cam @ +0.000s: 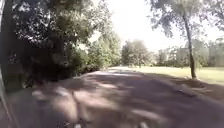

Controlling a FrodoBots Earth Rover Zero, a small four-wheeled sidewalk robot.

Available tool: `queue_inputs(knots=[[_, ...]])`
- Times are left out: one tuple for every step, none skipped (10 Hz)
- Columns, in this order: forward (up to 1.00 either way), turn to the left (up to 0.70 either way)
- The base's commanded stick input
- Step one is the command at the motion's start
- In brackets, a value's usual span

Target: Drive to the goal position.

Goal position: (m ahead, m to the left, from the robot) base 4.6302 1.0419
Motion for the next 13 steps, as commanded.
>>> queue_inputs(knots=[[0.7, 0.0], [0.7, 0.0], [0.7, 0.0], [0.7, 0.0], [0.7, 0.0], [0.7, 0.0], [0.7, 0.0], [0.7, 0.0], [0.7, 0.0], [0.7, 0.0], [0.7, 0.0], [0.7, 0.0], [0.7, 0.0]])
